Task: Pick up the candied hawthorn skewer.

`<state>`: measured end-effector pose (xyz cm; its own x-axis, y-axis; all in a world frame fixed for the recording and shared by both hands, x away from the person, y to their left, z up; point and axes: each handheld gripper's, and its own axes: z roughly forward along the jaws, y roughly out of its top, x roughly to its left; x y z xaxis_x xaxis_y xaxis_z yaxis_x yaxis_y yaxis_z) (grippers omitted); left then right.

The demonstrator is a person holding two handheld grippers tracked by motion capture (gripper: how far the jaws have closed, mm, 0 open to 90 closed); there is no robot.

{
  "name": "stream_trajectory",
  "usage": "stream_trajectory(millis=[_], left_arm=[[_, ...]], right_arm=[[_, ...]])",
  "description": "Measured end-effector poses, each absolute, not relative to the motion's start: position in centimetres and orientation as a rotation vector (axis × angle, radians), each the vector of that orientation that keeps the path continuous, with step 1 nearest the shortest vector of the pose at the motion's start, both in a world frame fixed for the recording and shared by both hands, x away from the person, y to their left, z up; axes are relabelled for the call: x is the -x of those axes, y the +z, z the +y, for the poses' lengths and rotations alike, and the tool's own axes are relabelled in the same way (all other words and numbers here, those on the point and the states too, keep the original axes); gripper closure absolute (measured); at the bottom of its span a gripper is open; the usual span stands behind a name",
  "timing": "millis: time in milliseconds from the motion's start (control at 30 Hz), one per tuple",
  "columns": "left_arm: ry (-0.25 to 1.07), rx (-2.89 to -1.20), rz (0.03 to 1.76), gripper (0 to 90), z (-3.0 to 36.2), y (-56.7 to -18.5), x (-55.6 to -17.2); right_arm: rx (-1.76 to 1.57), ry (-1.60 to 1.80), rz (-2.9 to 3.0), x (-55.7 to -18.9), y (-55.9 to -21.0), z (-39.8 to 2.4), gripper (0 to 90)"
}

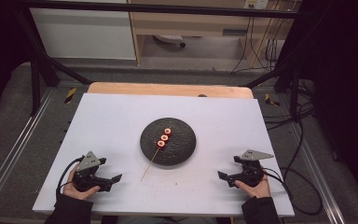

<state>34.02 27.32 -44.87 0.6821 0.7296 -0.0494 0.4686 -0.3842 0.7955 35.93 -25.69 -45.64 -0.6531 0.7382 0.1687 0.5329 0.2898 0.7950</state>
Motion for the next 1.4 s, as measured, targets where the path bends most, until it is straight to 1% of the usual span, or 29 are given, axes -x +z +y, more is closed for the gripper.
stream_trajectory(millis=[533, 1133, 1300, 1400], left_arm=[[0.394, -2.052, 0.926, 7.2, 26.4, -44.2, -34.1], [0.399, -2.062, 0.932, 8.5, 23.9, -42.8, -34.5], [0.393, -2.080, 0.925, 10.4, 22.5, -42.3, -34.8], [0.395, -2.099, 0.924, 13.7, 21.5, -42.0, -34.9]], right_arm=[[-1.172, 1.301, 2.309, -35.9, -45.2, -25.7, 0.7], [-1.163, 1.290, 2.306, -36.0, -45.2, -25.6, 0.7], [-1.168, 1.279, 2.306, -36.0, -45.2, -25.6, 0.8], [-1.171, 1.277, 2.311, -36.0, -45.2, -25.6, 1.0]])
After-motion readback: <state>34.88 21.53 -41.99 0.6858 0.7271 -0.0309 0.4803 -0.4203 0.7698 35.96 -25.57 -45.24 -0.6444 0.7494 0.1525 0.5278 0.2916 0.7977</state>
